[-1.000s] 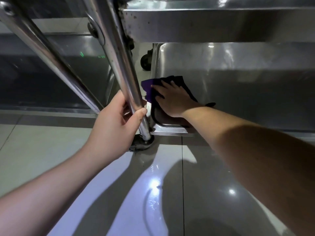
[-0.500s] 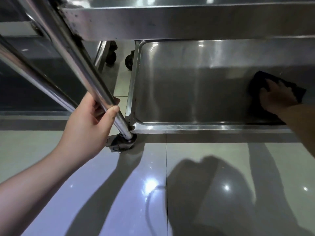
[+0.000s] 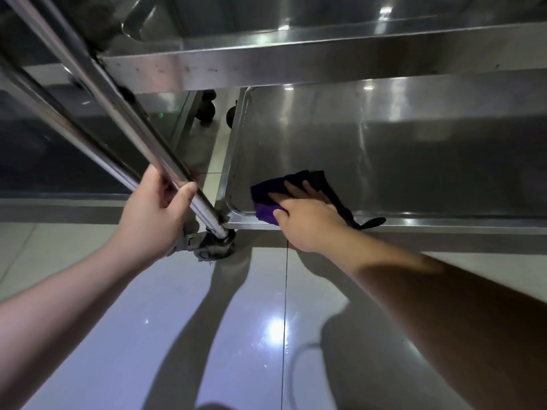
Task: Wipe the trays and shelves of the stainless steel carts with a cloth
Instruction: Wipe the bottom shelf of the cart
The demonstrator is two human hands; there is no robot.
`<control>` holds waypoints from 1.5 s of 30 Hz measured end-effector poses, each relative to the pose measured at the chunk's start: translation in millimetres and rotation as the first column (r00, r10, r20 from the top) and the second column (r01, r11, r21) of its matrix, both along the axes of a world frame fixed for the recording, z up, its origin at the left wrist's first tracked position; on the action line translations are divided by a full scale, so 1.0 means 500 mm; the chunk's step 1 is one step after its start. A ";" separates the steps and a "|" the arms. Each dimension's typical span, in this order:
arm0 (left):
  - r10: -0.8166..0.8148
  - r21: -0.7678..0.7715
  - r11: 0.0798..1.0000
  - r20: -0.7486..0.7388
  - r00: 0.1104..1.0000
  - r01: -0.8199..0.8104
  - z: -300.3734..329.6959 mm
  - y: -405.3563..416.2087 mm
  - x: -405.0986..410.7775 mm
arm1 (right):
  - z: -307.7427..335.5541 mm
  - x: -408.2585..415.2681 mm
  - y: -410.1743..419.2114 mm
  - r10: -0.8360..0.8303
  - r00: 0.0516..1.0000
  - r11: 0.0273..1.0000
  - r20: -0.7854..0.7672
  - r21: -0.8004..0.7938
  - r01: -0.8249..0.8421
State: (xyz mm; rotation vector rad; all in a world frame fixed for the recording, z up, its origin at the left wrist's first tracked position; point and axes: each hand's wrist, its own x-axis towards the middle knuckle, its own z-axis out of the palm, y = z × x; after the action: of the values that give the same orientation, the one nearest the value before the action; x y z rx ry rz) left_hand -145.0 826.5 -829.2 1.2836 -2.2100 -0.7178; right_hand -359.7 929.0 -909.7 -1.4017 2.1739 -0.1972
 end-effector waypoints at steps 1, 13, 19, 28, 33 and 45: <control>0.008 0.004 1.000 0.008 1.000 -0.008 0.001 0.001 -0.001 | 0.003 -0.011 0.008 0.007 1.000 1.000 0.003 0.004 -0.007; -0.011 -0.005 1.000 0.221 0.975 0.012 -0.018 0.020 0.017 | -0.003 -0.314 0.290 -0.201 0.961 0.969 -0.190 0.103 0.223; -0.250 0.237 0.967 0.810 0.530 0.095 -0.110 0.049 0.053 | -0.008 -0.337 0.327 -0.259 0.937 0.957 -0.235 0.071 0.282; -0.432 0.221 0.870 0.771 0.467 0.440 -0.104 0.124 -0.088 | -0.020 -0.342 0.330 -0.269 0.936 0.959 -0.229 0.025 0.282; -0.460 0.098 0.756 0.783 0.419 0.647 -0.078 0.185 -0.170 | -0.033 -0.337 0.330 -0.294 0.919 0.954 -0.264 -0.024 0.299; -0.367 -0.052 0.842 0.677 0.638 0.538 -0.142 0.287 -0.404 | -0.026 -0.315 0.340 -0.333 0.903 0.943 -0.270 -0.090 0.321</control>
State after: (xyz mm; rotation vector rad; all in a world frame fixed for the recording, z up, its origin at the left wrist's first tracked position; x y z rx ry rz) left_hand -347.2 970.0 -900.0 0.9087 -3.1473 -0.1127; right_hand -517.3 1098.9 -922.5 -1.1310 2.6535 -0.1752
